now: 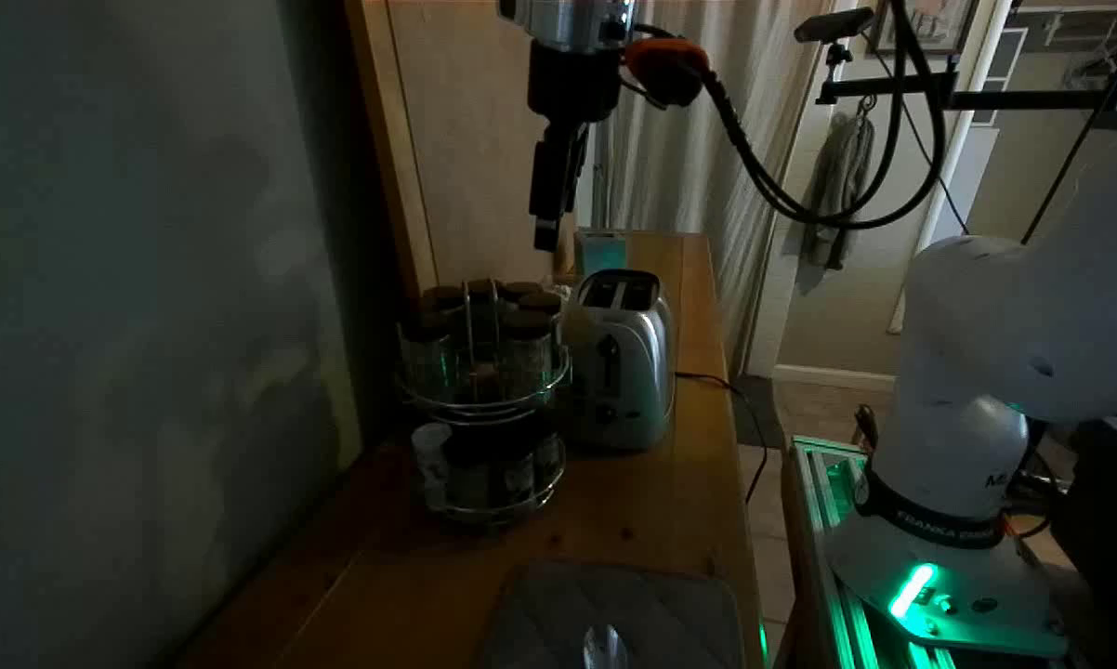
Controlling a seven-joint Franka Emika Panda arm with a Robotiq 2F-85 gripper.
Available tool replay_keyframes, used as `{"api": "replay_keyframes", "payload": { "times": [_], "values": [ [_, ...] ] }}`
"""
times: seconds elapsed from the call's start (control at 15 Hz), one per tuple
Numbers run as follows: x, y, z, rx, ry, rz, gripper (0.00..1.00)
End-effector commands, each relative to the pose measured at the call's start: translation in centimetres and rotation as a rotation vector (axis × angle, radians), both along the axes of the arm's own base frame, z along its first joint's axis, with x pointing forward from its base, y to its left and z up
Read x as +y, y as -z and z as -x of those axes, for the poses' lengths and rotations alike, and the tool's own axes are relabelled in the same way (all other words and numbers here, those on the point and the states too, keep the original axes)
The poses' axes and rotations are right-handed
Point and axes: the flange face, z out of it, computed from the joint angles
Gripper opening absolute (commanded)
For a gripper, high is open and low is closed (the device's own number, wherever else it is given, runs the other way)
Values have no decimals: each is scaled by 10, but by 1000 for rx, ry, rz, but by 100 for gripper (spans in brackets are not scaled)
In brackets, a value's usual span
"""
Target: Put the jar on the counter
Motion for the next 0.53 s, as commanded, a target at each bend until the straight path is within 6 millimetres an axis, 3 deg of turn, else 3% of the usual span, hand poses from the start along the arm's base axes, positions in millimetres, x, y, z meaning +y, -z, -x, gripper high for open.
{"api": "replay_keyframes", "payload": {
  "times": [0.0, 0.13, 0.47],
  "values": [
    [0, 0, 0, 1, 0, 0, 100],
    [0, 0, 0, 1, 0, 0, 100],
    [31, -2, 1, 39, 11, -21, 100]
  ]
}}
